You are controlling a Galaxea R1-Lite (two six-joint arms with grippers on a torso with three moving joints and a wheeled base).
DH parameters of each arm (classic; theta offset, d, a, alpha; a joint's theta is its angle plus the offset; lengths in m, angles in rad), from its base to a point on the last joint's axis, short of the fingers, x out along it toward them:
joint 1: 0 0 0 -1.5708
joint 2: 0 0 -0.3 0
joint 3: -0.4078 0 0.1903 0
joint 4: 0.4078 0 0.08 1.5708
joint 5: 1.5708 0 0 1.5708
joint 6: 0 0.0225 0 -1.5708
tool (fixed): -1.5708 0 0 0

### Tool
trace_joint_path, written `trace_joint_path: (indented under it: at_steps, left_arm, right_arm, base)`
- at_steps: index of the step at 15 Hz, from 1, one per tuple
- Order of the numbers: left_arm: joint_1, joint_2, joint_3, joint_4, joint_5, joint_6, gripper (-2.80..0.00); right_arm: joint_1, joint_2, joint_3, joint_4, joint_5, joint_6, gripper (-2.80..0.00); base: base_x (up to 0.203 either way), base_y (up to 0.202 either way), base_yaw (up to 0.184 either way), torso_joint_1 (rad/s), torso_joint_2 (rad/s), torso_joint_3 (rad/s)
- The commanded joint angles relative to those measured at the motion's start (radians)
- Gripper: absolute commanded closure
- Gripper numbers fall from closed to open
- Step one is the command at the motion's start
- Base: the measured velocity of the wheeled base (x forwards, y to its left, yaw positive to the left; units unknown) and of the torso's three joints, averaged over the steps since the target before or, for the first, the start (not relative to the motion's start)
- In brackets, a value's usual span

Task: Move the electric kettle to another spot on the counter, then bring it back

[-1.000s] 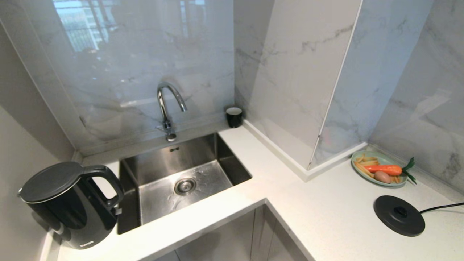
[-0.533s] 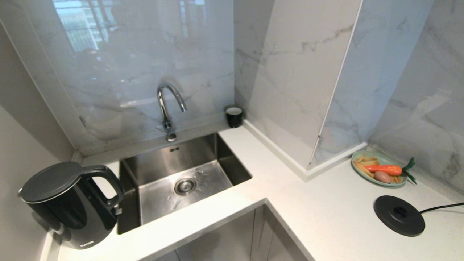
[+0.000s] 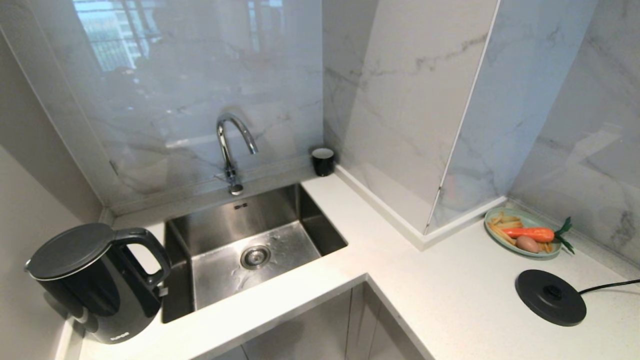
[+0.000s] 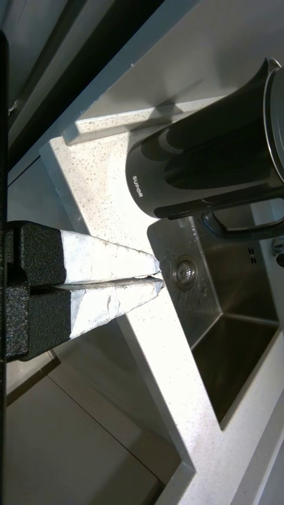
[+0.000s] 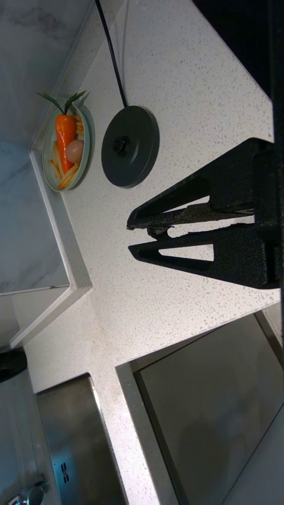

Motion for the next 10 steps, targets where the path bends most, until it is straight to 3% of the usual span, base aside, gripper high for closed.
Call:
trace_joint_path:
  at_steps: [1, 10]
  left_arm:
    - [0.000, 0.002, -0.001, 0.001, 0.005, -0.003, 0.00]
    - [-0.001, 0.002, -0.001, 0.001, 0.009, -0.026, 0.00]
  right_arm:
    - [0.000, 0.000, 0.000, 0.000, 0.000, 0.000, 0.00]
    - [0.000, 0.002, 0.000, 0.000, 0.000, 0.003, 0.00]
  base:
    - [0.000, 0.000, 0.000, 0.000, 0.00, 0.000]
    - [0.000, 0.000, 0.000, 0.000, 0.00, 0.000]
